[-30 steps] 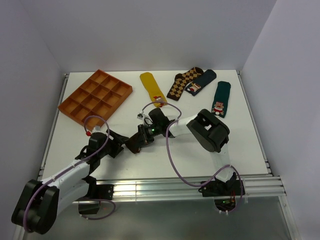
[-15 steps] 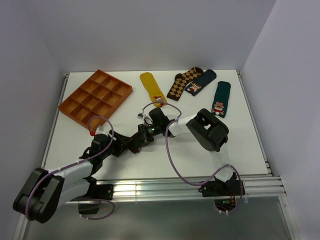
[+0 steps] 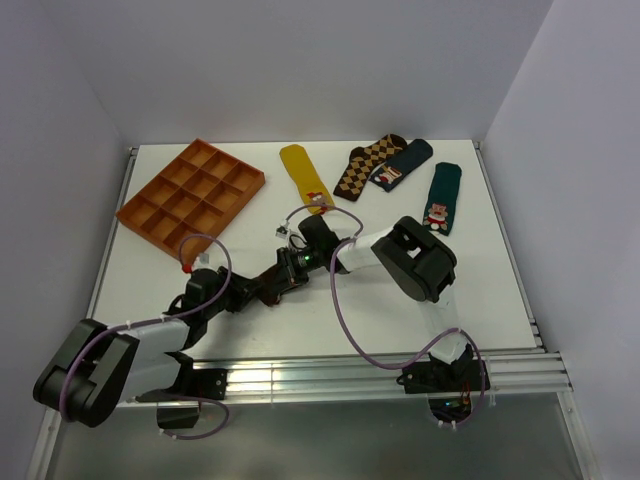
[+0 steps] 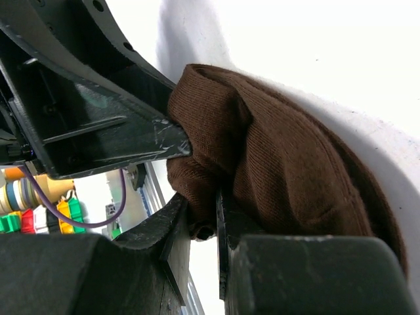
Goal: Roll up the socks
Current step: Roll the sock at the center of the board.
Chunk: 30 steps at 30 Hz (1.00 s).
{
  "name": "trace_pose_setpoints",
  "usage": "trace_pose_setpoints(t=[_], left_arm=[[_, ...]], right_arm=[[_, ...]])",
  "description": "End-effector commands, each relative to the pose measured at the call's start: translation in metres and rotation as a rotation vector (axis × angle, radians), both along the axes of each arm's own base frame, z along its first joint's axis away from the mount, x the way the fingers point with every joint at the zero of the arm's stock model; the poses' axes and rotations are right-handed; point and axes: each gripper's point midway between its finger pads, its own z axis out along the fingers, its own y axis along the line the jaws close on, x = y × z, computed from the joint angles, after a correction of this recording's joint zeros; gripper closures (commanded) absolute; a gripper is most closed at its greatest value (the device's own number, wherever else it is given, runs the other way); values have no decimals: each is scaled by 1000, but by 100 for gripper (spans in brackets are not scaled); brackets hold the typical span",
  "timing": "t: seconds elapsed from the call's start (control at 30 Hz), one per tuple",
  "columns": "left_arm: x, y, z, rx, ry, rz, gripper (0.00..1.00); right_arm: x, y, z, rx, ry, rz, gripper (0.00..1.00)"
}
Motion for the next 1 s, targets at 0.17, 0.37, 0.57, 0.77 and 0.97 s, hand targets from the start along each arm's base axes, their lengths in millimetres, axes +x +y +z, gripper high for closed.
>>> trace_pose_setpoints(t=[0.17, 0.37, 0.57, 0.77, 0.97], left_arm=[[-31, 12, -44, 128, 182, -33, 89], [-21, 21, -32, 218, 180, -18, 100], [-10, 28, -11, 321, 192, -30, 100], [-7, 25, -10, 372, 231, -79, 100], [-2, 22, -8, 405, 243, -115, 100]], right_arm=[[12, -36, -58, -250, -37, -113, 75], [29, -45, -27, -275, -235, -146, 51], [43, -54, 19, -293, -527, -210, 41], [39, -55, 51, -322, -858, -229, 34], [20, -36, 83, -248, -1118, -233, 30]])
